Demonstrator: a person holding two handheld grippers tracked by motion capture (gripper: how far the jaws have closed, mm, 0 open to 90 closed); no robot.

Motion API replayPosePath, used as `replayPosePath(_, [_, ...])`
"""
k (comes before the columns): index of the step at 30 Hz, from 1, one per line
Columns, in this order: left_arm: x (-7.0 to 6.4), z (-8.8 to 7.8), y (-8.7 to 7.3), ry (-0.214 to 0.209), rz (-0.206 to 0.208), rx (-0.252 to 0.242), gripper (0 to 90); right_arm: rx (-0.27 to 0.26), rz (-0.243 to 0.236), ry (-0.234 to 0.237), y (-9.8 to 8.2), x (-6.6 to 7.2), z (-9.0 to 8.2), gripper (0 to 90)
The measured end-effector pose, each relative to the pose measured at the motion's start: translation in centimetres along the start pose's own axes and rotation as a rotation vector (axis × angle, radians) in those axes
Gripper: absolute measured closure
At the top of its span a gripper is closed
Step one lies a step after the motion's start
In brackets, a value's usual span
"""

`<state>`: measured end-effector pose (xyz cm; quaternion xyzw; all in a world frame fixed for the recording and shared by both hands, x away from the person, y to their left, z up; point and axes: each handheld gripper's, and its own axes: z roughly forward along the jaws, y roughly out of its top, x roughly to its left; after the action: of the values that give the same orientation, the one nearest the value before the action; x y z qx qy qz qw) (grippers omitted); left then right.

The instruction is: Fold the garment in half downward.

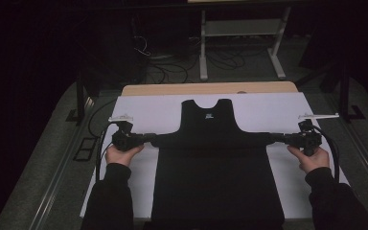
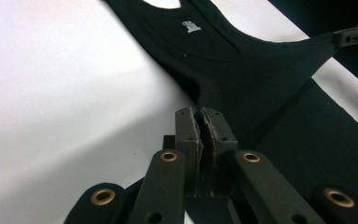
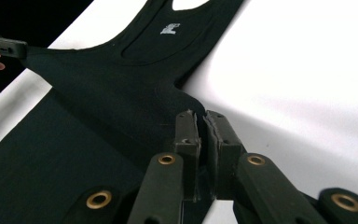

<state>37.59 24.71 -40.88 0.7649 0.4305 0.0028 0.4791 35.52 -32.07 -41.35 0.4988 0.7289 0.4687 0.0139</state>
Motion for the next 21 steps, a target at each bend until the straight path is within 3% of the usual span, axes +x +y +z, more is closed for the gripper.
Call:
replayPosePath(11, [-0.2,-0.1,-1.2,-0.016,-0.015,0.038,84.3,0.026,0.001,0.0,-1.2,0.5,-0.1,82.4])
replayPosePath(21, [-0.6,-0.3,-2.0,-0.049,-0.032,0.066,84.0,0.086,0.015,0.004,-2.4,1.0,0.2,82.3])
